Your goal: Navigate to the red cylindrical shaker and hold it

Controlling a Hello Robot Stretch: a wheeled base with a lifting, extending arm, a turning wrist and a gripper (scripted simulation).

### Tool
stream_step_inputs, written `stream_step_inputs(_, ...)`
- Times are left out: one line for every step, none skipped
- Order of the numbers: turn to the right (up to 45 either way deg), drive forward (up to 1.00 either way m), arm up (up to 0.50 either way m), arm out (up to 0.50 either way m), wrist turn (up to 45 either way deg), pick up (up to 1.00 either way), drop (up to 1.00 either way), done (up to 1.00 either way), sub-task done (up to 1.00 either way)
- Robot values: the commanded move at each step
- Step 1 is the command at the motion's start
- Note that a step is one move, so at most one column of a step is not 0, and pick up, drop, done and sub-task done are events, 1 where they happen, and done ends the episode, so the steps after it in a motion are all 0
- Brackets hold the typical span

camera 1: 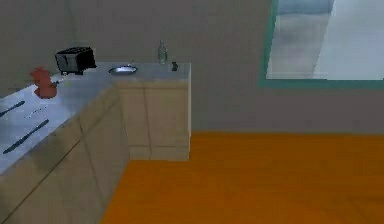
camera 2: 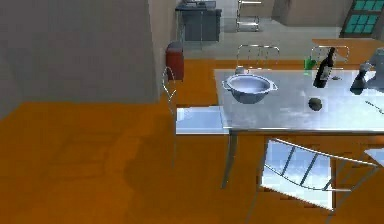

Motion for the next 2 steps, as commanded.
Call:
stream_step_inputs(0.0, 0.70, 0.00, 0.00, 0.0, 0.00, 0.00, 0.00, 0.00)
stream_step_inputs(-45.0, 0.00, 0.00, 0.00, 0.0, 0.00, 0.00, 0.00, 0.00)
